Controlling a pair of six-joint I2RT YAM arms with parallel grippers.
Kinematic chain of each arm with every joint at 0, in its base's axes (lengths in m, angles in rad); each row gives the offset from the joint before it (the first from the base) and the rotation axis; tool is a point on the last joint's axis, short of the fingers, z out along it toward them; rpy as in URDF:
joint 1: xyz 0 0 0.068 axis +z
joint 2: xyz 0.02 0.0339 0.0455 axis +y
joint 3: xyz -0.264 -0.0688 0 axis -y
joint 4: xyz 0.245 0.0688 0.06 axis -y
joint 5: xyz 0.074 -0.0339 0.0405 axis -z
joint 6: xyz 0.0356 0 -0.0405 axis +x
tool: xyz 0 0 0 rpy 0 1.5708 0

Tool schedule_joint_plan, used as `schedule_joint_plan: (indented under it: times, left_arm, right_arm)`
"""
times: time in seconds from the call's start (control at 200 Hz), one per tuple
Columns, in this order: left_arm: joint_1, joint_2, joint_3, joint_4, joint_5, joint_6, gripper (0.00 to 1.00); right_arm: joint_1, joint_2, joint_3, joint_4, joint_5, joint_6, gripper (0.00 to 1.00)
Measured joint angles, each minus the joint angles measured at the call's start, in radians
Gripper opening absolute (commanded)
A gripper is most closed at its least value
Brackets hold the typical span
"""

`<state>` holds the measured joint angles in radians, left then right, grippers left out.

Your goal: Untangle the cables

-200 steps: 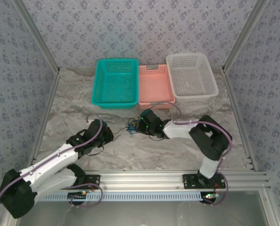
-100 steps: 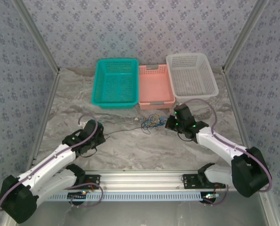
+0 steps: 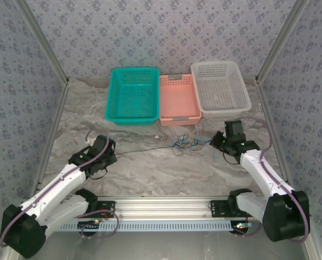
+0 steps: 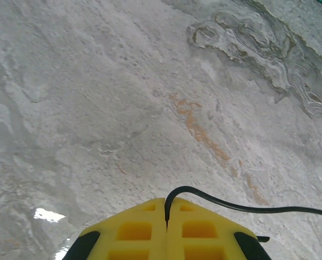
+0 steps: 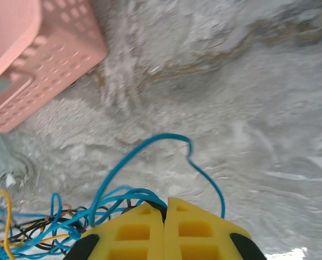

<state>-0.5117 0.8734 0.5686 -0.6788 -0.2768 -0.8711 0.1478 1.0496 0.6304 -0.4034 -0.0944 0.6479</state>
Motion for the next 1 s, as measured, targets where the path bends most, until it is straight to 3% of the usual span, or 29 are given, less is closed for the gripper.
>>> schedule_joint_plan:
  times: [0.195,0.36,0.44,0.57,0.685,0.844,0.999]
  left_arm:
    - [0.028,0.018,0.016,-0.016,-0.003,0.023,0.00]
    - [0.034,0.079,0.016,0.069,0.106,0.052,0.00]
    - [0.034,0.114,0.017,0.122,0.171,0.060,0.12]
    - [0.018,0.156,0.041,0.152,0.235,0.073,0.50]
    - [-0.014,0.119,0.093,0.121,0.235,0.082,0.71]
    - [-0.099,0.023,0.202,0.100,0.230,0.090,0.76]
    - [-0.256,0.148,0.329,0.137,0.240,0.130,0.76]
  right_arm:
    - [-0.058,-0.030,0.000,-0.020,-0.050,-0.028,0.00]
    - [0.067,0.005,0.000,0.015,-0.059,-0.037,0.00]
    - [0.150,0.027,0.000,0.042,-0.060,-0.039,0.00]
    - [0.252,0.064,0.000,0.074,-0.056,-0.049,0.00]
    - [0.290,0.077,0.001,0.078,-0.052,-0.066,0.00]
    - [0.310,0.077,0.023,0.077,-0.052,-0.087,0.00]
    - [0.330,0.077,0.041,0.078,-0.053,-0.099,0.00]
